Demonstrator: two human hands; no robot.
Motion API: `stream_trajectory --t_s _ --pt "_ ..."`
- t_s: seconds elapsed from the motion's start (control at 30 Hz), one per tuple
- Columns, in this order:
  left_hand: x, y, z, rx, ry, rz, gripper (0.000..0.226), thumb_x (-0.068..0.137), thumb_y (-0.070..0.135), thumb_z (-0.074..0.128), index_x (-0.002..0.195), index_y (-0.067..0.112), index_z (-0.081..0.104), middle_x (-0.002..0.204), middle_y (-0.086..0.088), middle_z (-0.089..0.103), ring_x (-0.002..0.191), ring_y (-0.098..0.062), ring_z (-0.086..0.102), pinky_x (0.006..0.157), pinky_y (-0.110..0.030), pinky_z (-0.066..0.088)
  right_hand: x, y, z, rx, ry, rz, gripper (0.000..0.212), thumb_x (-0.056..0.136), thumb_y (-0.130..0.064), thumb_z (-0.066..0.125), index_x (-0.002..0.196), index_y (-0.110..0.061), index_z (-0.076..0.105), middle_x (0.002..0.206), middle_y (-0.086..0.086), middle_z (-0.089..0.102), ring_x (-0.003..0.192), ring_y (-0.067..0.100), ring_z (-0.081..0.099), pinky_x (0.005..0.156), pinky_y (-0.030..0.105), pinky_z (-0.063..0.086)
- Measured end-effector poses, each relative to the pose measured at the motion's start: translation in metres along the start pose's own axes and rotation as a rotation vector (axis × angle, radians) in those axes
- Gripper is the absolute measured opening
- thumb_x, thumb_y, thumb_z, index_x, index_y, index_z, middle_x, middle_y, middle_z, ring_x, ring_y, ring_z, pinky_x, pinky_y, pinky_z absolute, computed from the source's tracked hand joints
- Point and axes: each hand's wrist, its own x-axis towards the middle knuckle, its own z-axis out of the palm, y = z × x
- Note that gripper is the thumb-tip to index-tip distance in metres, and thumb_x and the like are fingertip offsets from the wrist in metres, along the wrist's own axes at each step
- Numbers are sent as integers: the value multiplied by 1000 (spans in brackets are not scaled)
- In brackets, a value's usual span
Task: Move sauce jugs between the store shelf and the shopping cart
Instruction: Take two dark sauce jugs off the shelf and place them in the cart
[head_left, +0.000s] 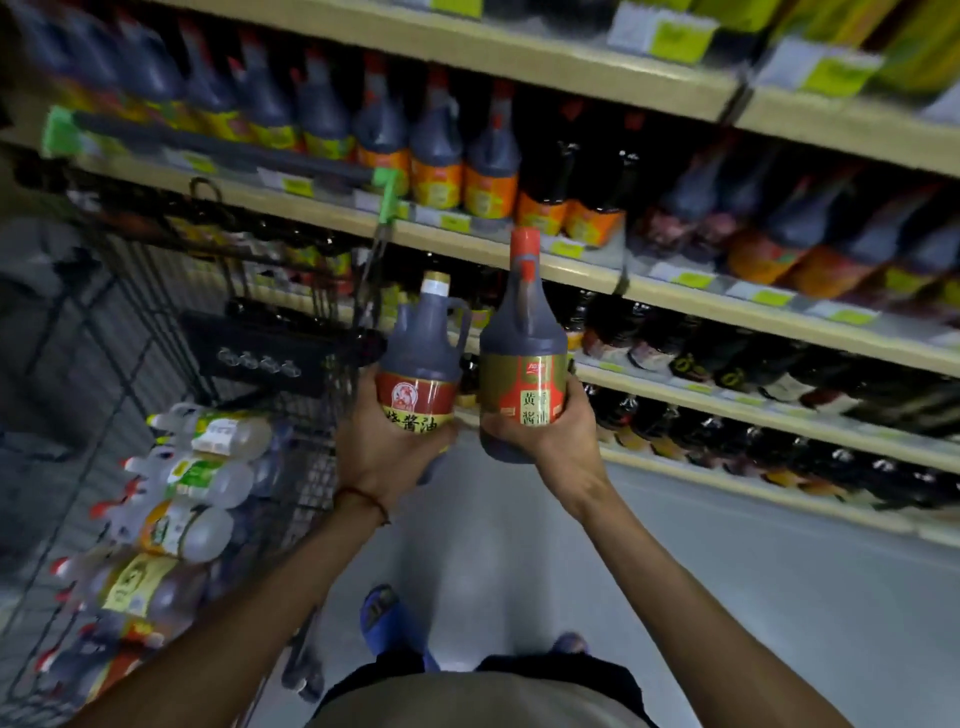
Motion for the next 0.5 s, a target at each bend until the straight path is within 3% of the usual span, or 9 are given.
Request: stream_trajectory --t_s 0.1,0.17,0.23,0.3,0.5 --pt "-21 36 57 35 -52 44 89 56 38 99 131 29 51 93 21 65 76 6 65 60 -12 48 0 14 -70 78 66 3 75 65 -13 97 122 -20 49 104 -4 66 84 6 68 62 14 55" --pt "-37 58 96 75 -68 86 88 55 40 99 130 24 55 90 20 65 78 4 65 63 -16 50 -1 25 -119 121 90 9 72 66 -13 97 119 -22 50 105 -1 68 85 10 70 66 20 59" --pt "-52 79 136 102 -93 113 91 50 49 96 128 25 56 94 15 68 84 -11 69 73 -31 58 -2 35 -168 159 126 19 70 66 -16 98 117 -24 52 107 2 70 89 17 72 70 25 61" --pt "-67 100 176 98 -131 132 92 47 57 94 126 28 55 98 13 69 87 -14 69 77 -39 59 -4 45 -216 183 169 31 71 64 -19 99 119 -22 53 107 4 72 90 18 74 73 28 62" --pt "-94 164 276 95 -231 217 90 53 44 98 130 24 56 99 11 67 87 -14 68 71 -23 53 -2 68 -333 164 273 74 75 62 -11 98 121 -16 52 107 4 70 89 17 72 65 21 58"
